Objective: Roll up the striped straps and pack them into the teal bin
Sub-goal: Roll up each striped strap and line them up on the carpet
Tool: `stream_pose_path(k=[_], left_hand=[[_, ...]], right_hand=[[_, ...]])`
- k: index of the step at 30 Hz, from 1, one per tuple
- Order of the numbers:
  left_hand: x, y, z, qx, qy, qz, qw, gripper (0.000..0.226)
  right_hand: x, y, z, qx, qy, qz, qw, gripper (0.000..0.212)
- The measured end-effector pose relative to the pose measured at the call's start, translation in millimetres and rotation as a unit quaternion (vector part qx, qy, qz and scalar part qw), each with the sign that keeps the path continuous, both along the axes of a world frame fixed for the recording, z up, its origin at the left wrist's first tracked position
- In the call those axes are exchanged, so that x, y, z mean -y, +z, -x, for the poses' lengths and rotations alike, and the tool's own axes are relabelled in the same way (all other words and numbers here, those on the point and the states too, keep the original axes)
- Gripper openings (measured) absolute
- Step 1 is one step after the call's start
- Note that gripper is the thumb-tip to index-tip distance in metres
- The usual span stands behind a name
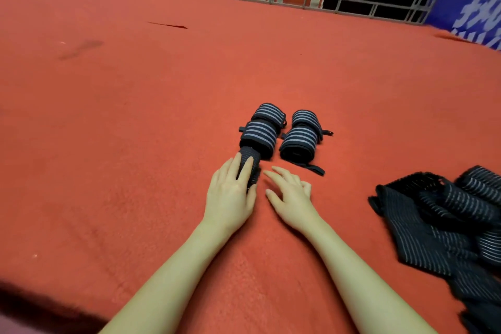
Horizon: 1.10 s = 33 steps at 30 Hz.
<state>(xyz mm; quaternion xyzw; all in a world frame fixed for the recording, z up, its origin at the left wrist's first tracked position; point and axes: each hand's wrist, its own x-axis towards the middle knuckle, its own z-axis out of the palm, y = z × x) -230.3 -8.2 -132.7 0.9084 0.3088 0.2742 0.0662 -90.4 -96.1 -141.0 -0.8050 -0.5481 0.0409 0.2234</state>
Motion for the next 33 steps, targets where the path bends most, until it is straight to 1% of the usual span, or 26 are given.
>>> stream_pose_path(k=[2,4,7,9,11,14,18,21,22,24,26,30,32,33], left_hand=[[7.5,8.6,-6.2,0.013,-0.014,0.011,1.000,0.052],[18.5,16.4,-13.6,0.003,-0.034,0.028,0.999,0.051],[40.6,20.3,-21.6,-0.034,-0.063,0.054,0.996,0.052],[56.6,22.8,-27.0,-0.045,-0.075,0.061,0.994,0.050],[73.6,25.6,-35.7,-0.085,-0.099,0.073,0.989,0.053],[105.4,23.9,-52.4,-0.110,-0.138,0.076,0.981,0.060],[142.2,22.0,-80.5,-0.126,-0.193,0.071,0.970,0.062],[169.7,17.2,-95.7,-0.103,-0.229,0.067,0.966,0.066],[178.3,13.7,-99.3,-0.103,-0.238,0.070,0.963,0.064],[190.3,5.7,-107.4,-0.104,-0.248,0.085,0.959,0.055],[193.3,2.9,-115.2,-0.088,-0.254,0.093,0.959,0.052],[190.5,3.4,-124.5,-0.052,-0.284,0.119,0.950,0.058],[192.5,3.7,-124.3,-0.009,-0.294,0.135,0.946,0.062],[193.7,4.6,-123.9,0.019,-0.293,0.145,0.945,0.060]], right_hand=[[14.1,0.8,-5.1,-0.006,-0.004,-0.025,1.000,0.038],[30.0,2.9,-9.7,-0.005,-0.010,-0.044,0.999,0.032],[60.8,7.7,-14.9,0.047,-0.007,-0.053,0.997,0.026],[82.0,12.5,-19.3,0.096,0.000,-0.041,0.995,0.031],[104.9,17.2,-28.5,0.130,-0.015,-0.031,0.991,0.039],[148.8,20.4,-45.2,0.142,-0.053,-0.016,0.988,0.046],[200.8,25.4,-62.5,0.157,-0.083,-0.003,0.984,0.049],[229.6,18.5,-70.3,0.142,-0.110,-0.009,0.984,0.059],[238.1,14.1,-71.9,0.133,-0.121,-0.016,0.984,0.058],[251.0,6.1,-73.7,0.139,-0.139,-0.043,0.980,0.042],[254.7,3.8,-76.2,0.169,-0.150,-0.089,0.970,0.028],[250.1,5.4,-77.3,0.194,-0.153,-0.181,0.952,0.023],[250.3,5.2,-74.0,0.199,-0.145,-0.220,0.944,0.022],[250.5,6.4,-72.3,0.200,-0.140,-0.242,0.939,0.022]])
